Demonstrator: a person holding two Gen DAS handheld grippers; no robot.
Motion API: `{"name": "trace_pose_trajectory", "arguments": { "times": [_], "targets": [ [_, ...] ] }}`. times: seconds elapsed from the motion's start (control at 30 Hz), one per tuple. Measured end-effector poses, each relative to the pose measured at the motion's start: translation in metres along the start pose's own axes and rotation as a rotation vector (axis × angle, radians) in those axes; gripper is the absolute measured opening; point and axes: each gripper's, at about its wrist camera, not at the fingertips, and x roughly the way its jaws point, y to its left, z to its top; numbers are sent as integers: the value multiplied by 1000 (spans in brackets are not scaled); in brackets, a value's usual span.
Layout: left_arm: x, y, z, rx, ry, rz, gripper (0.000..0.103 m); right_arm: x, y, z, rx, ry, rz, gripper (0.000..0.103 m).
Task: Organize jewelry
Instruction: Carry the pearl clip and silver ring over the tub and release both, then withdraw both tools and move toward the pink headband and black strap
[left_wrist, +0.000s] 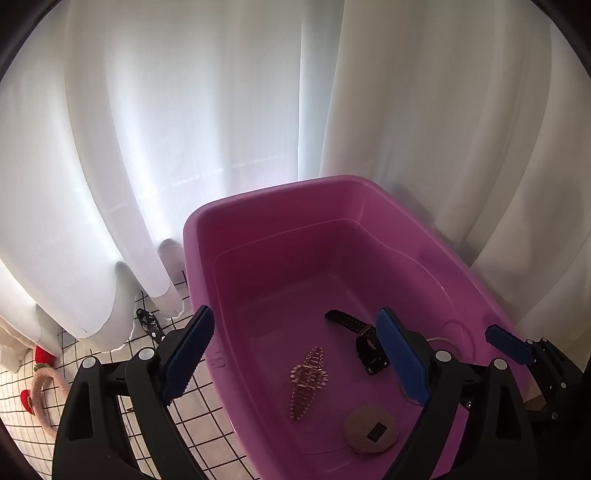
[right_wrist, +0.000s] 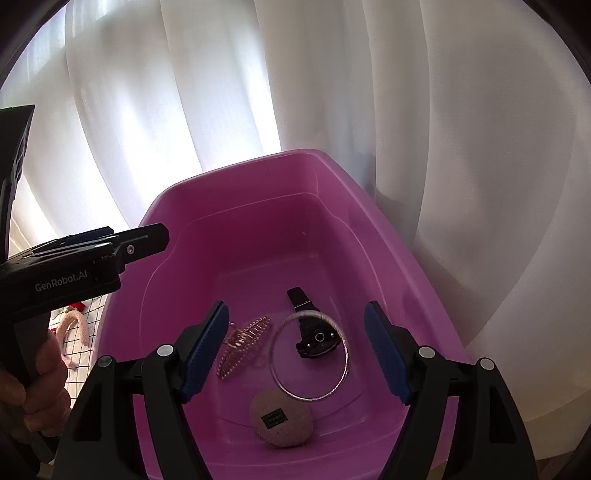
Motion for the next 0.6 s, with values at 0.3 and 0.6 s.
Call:
{"name": "trace_pose_trajectory", "arguments": {
  "times": [0.3,0.6],
  "targets": [
    [-10,26,0,-99,-11,20,90,-9,-4,0,36,-26,43,72],
    [-44,54,-15,-174,-99,116,97,-15,22,-1,10,-40,129,72]
  ]
}}
